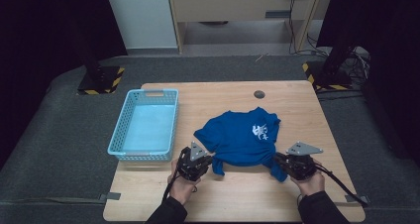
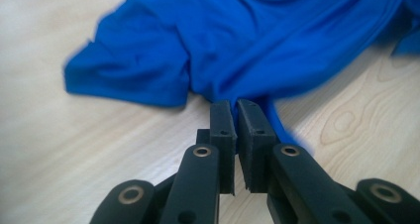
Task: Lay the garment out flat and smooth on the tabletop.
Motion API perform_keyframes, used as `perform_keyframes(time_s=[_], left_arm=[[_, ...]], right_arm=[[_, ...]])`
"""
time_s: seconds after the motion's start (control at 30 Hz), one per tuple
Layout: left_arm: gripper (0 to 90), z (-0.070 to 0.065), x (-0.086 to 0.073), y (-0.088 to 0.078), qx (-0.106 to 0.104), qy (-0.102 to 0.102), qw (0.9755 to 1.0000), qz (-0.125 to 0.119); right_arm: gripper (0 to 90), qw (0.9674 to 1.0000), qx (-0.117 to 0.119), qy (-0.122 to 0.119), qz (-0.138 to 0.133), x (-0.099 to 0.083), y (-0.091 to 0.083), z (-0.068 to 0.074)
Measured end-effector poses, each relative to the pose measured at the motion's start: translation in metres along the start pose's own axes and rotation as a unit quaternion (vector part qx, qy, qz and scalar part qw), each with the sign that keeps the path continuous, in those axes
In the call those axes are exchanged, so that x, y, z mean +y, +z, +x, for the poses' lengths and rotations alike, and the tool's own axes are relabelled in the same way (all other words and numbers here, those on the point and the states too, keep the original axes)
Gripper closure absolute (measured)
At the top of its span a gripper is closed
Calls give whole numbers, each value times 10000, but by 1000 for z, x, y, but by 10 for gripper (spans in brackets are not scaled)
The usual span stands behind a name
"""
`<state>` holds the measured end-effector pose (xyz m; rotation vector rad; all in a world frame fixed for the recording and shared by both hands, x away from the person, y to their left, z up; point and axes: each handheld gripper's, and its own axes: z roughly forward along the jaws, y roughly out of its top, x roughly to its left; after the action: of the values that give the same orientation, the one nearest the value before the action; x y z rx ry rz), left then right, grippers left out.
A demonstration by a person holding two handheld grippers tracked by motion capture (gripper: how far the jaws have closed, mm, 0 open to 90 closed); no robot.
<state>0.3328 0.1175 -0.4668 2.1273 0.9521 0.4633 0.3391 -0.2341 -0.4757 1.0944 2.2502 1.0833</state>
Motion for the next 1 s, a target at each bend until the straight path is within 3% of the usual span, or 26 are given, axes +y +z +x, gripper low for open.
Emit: perform_keyframes(time_s=[0.1,0.13,0.17,0.23,0.27,0.3,0.37,0.4,0.6,0.67,0.8,0.93,1.0], left_arm=[[847,5,-1,-4,38,147,9998,148],[839,10,-6,-1,76,48,9996,272],[818,10,-6,-1,76,48,9996,272],[741,15,-11,4,171,-71,9993,327],[674,18,-13,7,225,-140,9991,339],[639,23,-17,10,229,-331,9986,349],[549,25,-18,10,222,-422,9983,323],[546,25,-21,6,141,-566,9980,249],[488,16,-28,-4,-59,-865,9960,238],[461,12,-30,-3,-94,-884,9955,332],[457,9,-34,7,-140,-1067,9924,605],[502,7,-38,17,-159,-1137,9894,894],[535,6,-39,22,-147,-1112,9887,993]], right_arm=[[731,9999,78,-32,-63,0,-6,-4],[644,9999,124,94,-65,-3,-3,-6],[644,9999,124,94,-65,-3,-3,-6],[492,9998,51,161,63,-5,3,-5],[467,9998,4,183,84,-5,4,-5],[439,9997,-16,211,109,-5,5,-5],[404,9996,-98,245,117,-6,3,-5],[402,9995,-118,281,120,-8,2,-6],[405,9976,-86,637,259,-22,-9,-15],[406,9973,-104,664,295,-25,-11,-16],[399,9962,-56,726,480,-36,-12,-21],[403,9938,65,825,742,-43,-4,-25],[438,9932,65,720,914,-44,2,-23]])
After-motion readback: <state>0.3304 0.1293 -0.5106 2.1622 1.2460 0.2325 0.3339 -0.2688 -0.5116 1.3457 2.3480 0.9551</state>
